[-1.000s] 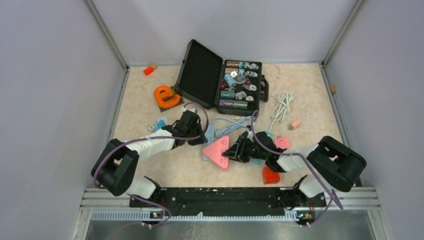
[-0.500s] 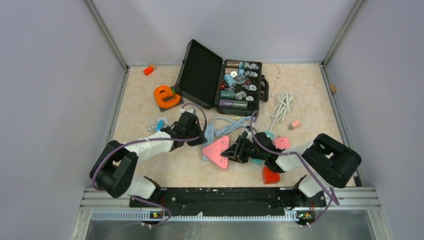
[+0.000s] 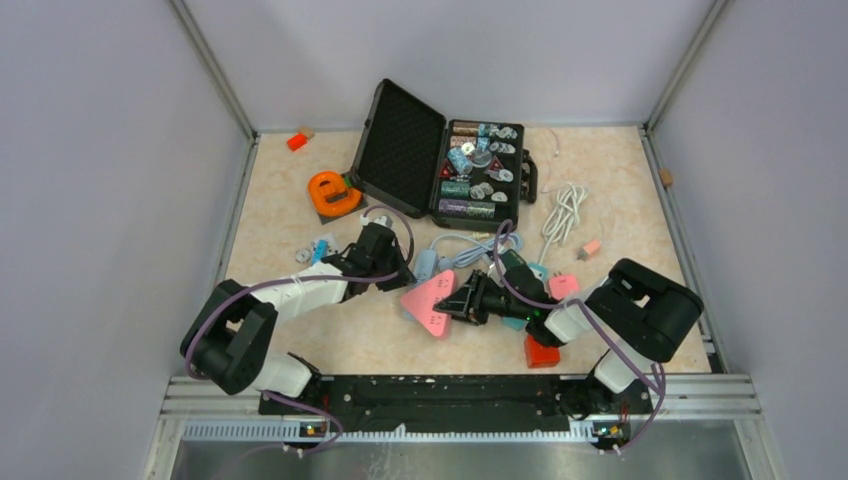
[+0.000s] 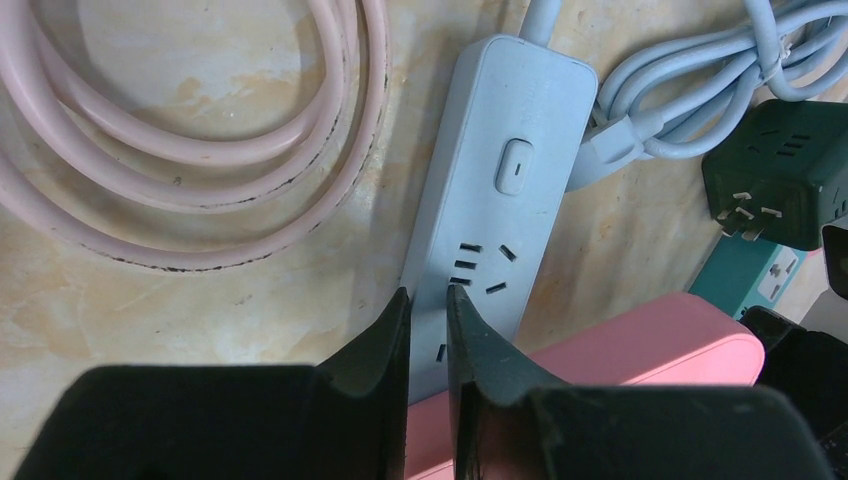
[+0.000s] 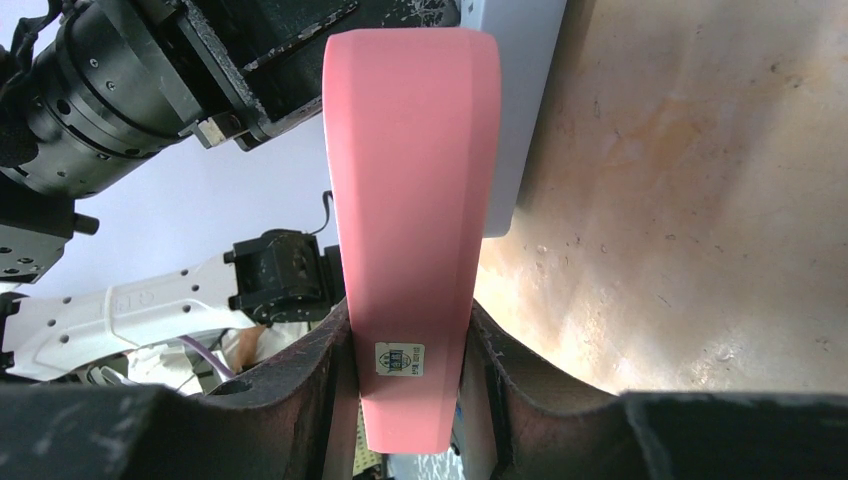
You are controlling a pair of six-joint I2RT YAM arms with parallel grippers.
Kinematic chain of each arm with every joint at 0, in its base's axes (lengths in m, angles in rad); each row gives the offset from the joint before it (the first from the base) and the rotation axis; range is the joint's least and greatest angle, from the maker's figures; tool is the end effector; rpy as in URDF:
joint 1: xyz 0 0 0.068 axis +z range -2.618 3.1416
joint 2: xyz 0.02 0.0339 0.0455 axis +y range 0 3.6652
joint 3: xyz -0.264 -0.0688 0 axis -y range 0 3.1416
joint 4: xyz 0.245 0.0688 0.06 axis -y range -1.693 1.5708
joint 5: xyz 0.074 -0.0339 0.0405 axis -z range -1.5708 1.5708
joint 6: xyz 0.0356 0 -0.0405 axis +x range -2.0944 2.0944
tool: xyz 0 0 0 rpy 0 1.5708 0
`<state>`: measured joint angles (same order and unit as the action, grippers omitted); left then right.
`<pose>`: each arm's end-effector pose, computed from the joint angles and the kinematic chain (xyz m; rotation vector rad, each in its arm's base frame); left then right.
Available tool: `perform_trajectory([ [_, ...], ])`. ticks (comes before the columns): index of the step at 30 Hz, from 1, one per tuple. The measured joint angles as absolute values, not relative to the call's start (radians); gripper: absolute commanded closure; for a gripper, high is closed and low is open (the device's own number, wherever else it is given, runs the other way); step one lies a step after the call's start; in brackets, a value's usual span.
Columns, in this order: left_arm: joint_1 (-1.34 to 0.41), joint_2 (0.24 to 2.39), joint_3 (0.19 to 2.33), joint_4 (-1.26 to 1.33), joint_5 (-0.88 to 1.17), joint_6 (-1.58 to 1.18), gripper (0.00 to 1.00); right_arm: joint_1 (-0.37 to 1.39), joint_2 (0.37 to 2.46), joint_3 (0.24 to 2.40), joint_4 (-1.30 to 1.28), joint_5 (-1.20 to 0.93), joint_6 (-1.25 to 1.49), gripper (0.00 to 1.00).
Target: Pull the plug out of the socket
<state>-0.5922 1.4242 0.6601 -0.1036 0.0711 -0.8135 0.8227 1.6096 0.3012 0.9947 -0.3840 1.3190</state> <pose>0.2231 -0.1532 0.1649 -0.2501 2.5545 -0.6781 0.1627 0.1949 0.1232 0.2490 2.3018 1.6760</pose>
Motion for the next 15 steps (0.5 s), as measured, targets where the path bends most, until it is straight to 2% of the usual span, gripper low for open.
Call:
perform_trajectory([
  [10, -0.592, 1.43, 0.66, -0.097, 0.082, -0.814, 0.81, 0.823, 1.582, 0.301, 0.969, -0.389, 1.276, 1.0],
  [15, -0.594, 1.43, 0.656, -0.089, 0.106, -0.817, 0.73, 0.823, 1.518, 0.301, 0.875, -0.392, 1.212, 1.0],
])
